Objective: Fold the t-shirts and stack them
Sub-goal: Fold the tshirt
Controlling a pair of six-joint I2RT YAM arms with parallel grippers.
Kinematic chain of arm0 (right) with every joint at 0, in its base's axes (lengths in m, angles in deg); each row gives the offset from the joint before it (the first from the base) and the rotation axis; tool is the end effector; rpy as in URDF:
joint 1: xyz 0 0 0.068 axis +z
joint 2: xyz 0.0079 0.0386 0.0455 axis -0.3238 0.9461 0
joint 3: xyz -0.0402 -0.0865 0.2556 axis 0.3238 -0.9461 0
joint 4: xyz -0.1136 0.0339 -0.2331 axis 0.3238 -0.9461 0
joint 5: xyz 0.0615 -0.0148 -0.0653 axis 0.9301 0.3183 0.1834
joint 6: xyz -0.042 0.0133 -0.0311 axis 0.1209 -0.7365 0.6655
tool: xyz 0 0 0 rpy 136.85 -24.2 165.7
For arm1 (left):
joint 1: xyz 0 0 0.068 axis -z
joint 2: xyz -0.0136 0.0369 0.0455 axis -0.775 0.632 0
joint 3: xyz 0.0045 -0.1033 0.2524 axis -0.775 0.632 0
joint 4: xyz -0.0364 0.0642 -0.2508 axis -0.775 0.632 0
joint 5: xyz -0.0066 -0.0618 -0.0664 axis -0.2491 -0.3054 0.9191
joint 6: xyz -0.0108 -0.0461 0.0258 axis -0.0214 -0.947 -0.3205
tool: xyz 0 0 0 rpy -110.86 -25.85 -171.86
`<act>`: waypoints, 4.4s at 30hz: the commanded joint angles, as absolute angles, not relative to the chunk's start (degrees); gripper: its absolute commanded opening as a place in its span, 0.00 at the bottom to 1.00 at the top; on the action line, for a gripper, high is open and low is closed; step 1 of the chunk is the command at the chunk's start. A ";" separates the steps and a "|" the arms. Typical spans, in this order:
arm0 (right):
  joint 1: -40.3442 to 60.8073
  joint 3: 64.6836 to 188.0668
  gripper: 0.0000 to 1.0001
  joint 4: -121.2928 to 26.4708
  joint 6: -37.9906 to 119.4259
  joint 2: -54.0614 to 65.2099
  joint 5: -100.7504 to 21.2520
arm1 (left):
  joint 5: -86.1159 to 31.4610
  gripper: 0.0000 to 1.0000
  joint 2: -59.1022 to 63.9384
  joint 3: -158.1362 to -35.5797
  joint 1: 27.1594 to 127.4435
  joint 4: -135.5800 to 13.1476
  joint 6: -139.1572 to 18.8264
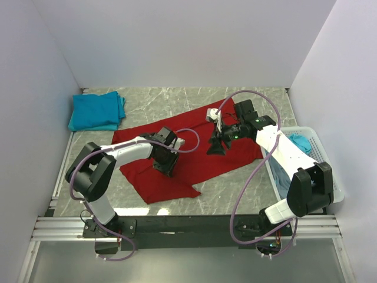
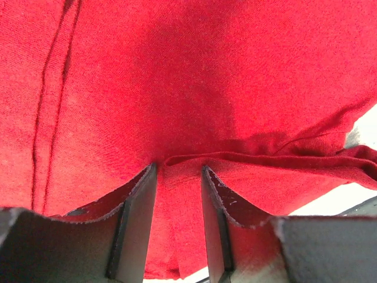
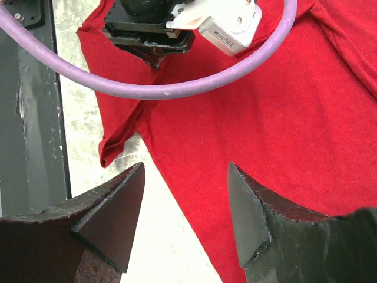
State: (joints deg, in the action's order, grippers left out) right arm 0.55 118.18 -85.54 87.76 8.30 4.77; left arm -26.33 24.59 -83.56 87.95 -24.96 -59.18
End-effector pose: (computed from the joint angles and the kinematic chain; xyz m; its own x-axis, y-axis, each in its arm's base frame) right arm 0.2720 0.1259 0.2859 -0.1833 -0.4849 -0.8551 -0.9807 0.1504 0.1250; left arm 0.2481 -0.1953 0.1645 -0.8652 0.4278 -0.2614 0.4829 0.8513 -0.2053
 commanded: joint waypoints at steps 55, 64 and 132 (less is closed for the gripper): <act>-5.36 108.13 0.80 -92.51 127.34 6.49 -29.19 | -31.12 0.00 -15.24 -83.57 88.16 -15.78 -49.38; 3.49 124.90 0.77 -102.28 103.40 17.11 12.08 | -18.90 0.00 -19.20 -81.99 88.24 -20.26 -42.79; 30.80 130.72 0.73 -101.92 104.67 8.35 0.59 | -13.97 0.00 -34.58 -66.88 88.95 -27.82 -24.07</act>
State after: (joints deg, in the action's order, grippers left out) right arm 37.35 127.73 -103.37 106.84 13.64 0.49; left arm -14.27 -33.59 -68.17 88.78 -24.76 -25.97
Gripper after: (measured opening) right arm 0.732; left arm 0.014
